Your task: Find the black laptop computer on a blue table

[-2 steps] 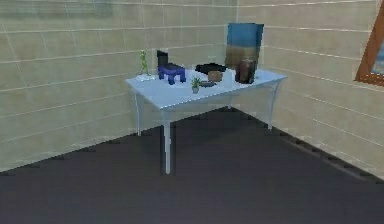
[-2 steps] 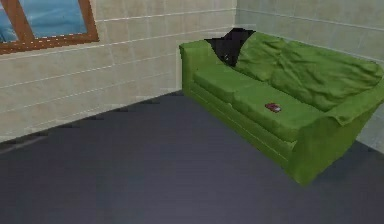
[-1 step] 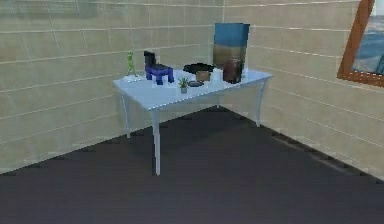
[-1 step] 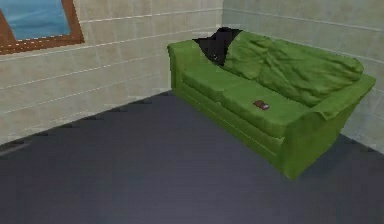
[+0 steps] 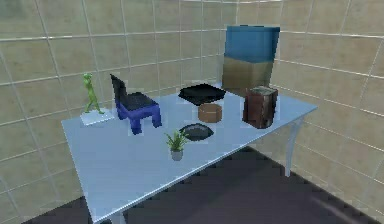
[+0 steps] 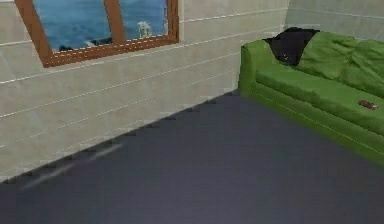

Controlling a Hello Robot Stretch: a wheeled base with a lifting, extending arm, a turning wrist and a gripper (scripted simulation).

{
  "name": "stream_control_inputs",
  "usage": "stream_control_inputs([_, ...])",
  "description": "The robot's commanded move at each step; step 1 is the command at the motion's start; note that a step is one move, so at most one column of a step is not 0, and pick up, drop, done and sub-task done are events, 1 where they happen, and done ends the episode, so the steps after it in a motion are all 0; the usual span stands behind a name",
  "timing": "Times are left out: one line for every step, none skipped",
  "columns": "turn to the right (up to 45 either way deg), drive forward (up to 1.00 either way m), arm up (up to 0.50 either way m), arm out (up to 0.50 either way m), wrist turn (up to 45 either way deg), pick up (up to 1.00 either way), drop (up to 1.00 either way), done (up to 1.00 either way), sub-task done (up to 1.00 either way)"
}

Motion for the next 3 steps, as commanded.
stream_control_inputs([18.0,0.00,0.00,0.00,0.0,0.00,0.00,0.00,0.00])
stream_control_inputs([0.0,0.10,0.00,0.00,0.0,0.00,0.00,0.00,0.00])
stream_control_inputs([-33.0,0.00,0.00,0.00,0.0,0.00,0.00,0.00,0.00])
